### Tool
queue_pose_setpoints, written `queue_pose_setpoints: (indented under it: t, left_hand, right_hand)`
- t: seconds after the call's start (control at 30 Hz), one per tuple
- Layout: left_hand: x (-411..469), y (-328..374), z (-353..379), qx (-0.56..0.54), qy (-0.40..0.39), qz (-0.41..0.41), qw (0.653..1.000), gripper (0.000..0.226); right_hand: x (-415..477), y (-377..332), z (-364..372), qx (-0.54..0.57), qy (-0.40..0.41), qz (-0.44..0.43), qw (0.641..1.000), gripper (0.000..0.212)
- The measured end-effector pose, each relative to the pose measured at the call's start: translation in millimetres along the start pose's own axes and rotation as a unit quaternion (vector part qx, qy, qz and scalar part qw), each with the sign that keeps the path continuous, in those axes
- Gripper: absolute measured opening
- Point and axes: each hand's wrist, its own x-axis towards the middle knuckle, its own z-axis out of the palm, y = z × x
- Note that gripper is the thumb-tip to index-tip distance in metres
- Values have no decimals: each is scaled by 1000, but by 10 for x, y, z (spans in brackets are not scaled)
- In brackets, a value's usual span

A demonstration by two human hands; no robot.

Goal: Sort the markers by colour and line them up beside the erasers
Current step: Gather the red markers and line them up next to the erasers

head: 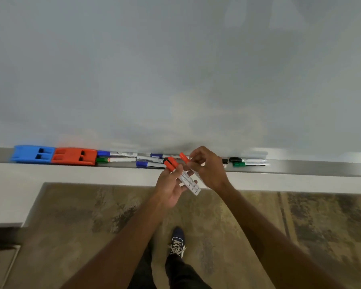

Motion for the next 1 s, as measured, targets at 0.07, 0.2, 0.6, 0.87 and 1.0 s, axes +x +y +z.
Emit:
queue_pose_setpoints:
  t: [0.07, 0.2, 0.6, 0.87, 1.0]
  left_hand:
    - [-32, 81, -100, -10, 2, 12, 1000, 25]
    - [-100, 258, -345, -26, 15, 26, 999, 27]
    - [-238, 834, -1372, -58, 96, 91, 989, 35]
    - [-436, 1187, -2136, -144, 103, 103, 979, 27]
    - [-489, 1283, -2251, -166, 93, 123, 974, 43]
  right_hand:
    - [21, -58, 159, -17, -1, -6, 1000, 14]
    - [56, -193, 481, -56, -21, -36, 998, 2]
    - [293, -666, 1446, -144, -35, -91, 985, 18]
    - [517, -746, 2079, -370, -178, -154, 899, 50]
    - [554, -742, 2306, -449, -176, -182, 857, 55]
